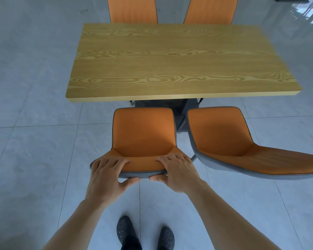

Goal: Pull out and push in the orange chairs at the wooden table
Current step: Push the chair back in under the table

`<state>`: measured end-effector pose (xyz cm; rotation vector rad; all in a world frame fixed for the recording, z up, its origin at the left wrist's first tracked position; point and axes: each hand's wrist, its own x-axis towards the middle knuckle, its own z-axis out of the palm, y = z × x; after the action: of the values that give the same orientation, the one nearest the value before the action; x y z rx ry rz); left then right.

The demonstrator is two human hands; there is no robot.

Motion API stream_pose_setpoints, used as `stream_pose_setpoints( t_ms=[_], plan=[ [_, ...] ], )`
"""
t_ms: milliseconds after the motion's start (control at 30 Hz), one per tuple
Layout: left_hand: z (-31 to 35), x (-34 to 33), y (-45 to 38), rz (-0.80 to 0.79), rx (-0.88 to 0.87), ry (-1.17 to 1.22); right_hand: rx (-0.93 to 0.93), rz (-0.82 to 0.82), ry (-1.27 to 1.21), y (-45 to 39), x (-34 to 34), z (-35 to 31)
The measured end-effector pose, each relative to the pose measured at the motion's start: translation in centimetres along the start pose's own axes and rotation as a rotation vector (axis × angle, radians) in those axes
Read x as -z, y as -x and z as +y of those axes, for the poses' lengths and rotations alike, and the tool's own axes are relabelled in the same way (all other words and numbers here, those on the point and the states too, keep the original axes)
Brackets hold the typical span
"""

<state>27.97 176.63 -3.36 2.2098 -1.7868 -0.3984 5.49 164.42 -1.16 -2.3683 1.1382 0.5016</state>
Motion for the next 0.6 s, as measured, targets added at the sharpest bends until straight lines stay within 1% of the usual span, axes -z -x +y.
stream_pose_setpoints(
  t_ms=[267,600],
  plan=[
    [-0.3,0.1,0.3,-0.023,-0.001,0.004,-0.021,0.055,0.031,0.5,-0.3,-0.7],
    [-0.6,-0.2,0.6,-0.011,-0.012,0.004,-0.021,0.039,0.056,0.6,-0.9,-1.1]
  ],
)
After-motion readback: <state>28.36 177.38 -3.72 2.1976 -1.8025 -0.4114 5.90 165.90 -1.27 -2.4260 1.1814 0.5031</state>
